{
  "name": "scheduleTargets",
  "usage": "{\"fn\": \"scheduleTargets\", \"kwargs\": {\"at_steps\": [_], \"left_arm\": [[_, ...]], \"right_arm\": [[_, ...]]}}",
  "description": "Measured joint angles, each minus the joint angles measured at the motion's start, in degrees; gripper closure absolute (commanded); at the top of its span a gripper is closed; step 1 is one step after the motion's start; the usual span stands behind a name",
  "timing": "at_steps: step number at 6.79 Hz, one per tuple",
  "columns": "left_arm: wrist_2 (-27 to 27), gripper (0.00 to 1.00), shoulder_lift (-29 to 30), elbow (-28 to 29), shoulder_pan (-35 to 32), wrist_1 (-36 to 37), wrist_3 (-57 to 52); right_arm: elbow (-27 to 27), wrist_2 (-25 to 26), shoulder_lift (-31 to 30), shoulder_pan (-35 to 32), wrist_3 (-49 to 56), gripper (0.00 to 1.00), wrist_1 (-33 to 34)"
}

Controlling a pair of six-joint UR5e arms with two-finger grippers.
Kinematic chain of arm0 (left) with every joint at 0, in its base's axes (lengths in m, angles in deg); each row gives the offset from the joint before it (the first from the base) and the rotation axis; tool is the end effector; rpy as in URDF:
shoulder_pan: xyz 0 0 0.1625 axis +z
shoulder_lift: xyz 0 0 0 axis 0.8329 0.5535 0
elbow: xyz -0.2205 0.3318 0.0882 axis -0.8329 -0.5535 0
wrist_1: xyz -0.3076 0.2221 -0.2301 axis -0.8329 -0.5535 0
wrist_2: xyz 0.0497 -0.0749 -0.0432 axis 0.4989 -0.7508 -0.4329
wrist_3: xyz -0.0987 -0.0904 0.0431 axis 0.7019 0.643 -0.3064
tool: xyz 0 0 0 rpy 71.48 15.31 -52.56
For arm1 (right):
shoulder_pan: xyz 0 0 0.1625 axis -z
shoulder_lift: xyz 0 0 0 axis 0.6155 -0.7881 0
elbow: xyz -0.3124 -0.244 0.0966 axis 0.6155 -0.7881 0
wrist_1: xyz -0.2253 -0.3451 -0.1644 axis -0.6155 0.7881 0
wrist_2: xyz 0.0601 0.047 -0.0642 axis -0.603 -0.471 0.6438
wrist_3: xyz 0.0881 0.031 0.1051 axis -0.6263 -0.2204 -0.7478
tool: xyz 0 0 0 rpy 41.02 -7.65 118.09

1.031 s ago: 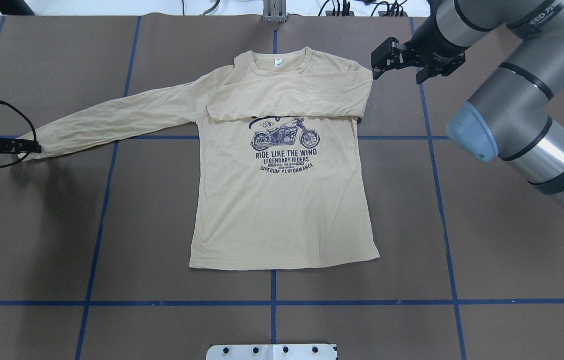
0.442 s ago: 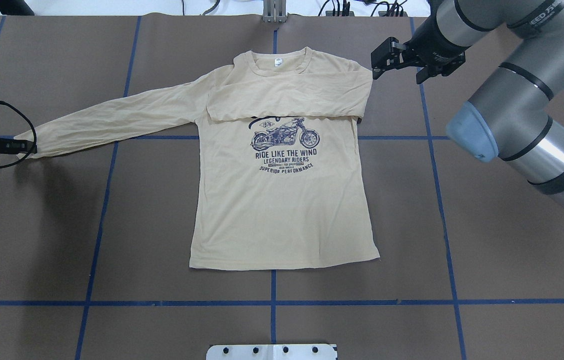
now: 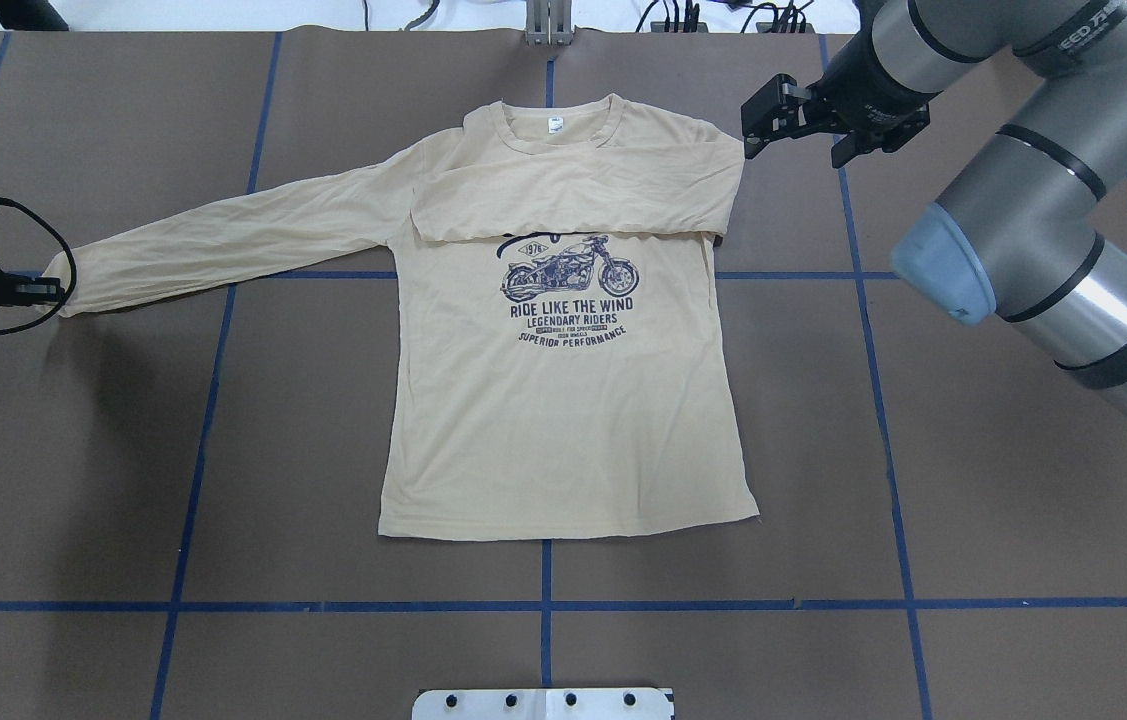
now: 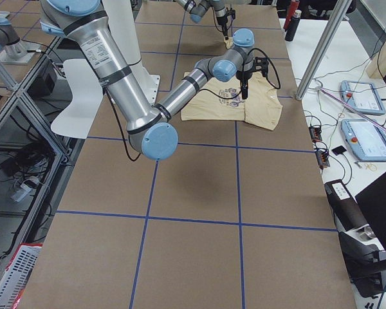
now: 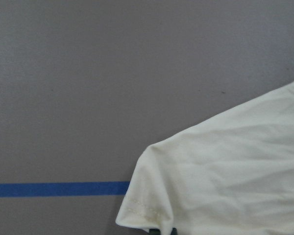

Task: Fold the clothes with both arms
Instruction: 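Lift the other sleeve with the left gripper and carry it toward the collar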

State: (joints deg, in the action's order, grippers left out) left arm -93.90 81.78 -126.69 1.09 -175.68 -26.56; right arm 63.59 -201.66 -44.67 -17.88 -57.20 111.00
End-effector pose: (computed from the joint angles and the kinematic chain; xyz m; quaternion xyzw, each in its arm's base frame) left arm 0.2870 -0.5492 0.6092 0.1696 0.4194 -0.0517 0.8903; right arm -0.3378 -0.5962 0.2323 0.0909 -0.4617 0.0394 0.8815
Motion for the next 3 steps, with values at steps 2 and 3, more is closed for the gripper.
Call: {"fn": "scheduleTargets", "kwargs": {"at_steps": [2, 3], "left_arm": [[-7.14, 1.0, 2.18, -3.49, -4.75, 2.73, 0.15], [-12.05, 1.0, 5.91, -4.31, -8.08, 6.36, 0.55]], "right_arm": [[1.16, -3.26, -2.43, -4.1, 2.21, 0.0, 2.35], [2.34, -4.7, -4.69, -6.37, 5.69, 0.0, 4.66]]}}
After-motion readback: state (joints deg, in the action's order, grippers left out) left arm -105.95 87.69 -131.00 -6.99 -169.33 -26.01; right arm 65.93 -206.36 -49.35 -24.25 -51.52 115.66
